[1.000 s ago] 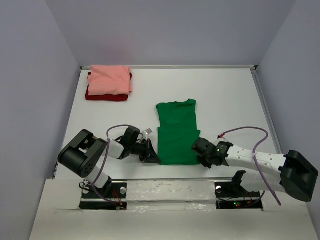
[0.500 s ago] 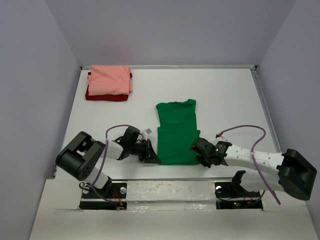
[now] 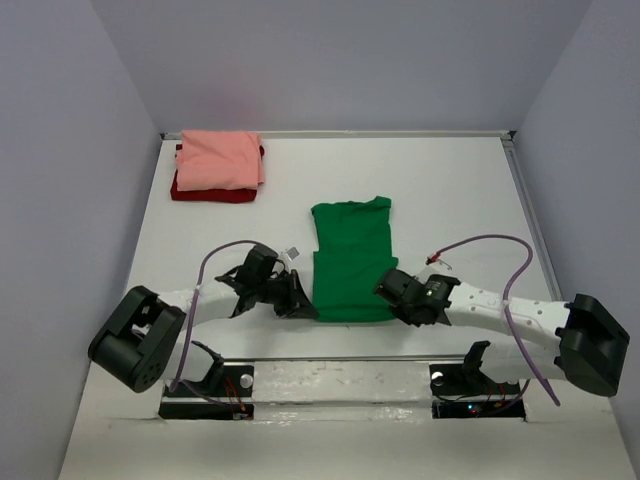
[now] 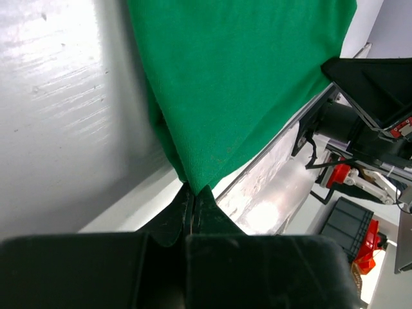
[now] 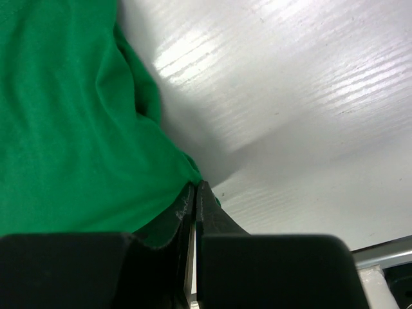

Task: Fold and stack the t-shirts
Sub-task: Grab one side of the 2/3 rectangular tshirt with both arms, then fold the long partially folded tshirt into a neat square

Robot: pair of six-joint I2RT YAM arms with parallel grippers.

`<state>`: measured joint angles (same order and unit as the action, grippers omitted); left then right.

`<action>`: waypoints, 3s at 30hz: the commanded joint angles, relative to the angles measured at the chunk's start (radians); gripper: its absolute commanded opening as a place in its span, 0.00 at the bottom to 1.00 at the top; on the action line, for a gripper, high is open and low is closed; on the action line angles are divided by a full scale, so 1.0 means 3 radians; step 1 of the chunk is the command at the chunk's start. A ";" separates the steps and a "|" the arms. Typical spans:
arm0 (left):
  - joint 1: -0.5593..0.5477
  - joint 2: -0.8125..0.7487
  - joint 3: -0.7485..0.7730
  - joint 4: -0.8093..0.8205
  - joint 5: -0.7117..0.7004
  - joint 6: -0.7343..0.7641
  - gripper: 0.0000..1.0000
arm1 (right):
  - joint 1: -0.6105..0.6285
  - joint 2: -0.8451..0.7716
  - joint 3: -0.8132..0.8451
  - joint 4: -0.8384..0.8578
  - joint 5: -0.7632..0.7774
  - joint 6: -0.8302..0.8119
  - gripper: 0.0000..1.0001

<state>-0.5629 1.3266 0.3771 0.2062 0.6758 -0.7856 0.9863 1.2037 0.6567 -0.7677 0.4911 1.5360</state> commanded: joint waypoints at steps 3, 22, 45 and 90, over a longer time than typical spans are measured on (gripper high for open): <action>0.0005 0.0052 0.0328 -0.0324 -0.0044 0.0180 0.00 | 0.0026 0.0109 0.0291 -0.0452 0.0531 -0.0114 0.00; 0.0199 0.0497 0.2061 -0.1239 -0.0166 0.0532 0.00 | -0.0592 0.0569 0.1400 -0.0003 0.0777 -0.1845 0.00; 0.0797 0.1974 0.3902 -0.1935 0.0084 0.0931 0.00 | -0.1835 0.2179 0.3138 0.0698 -0.0502 -0.3933 0.00; 0.1094 0.2768 0.5477 -0.2405 -0.0197 0.1110 0.00 | -0.2107 0.3658 0.5512 0.0238 -0.0875 -0.4747 0.00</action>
<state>-0.2466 2.2112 1.9640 -0.4992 0.6018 -0.4702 0.3664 2.3054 2.2478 -0.7040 0.2176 0.1421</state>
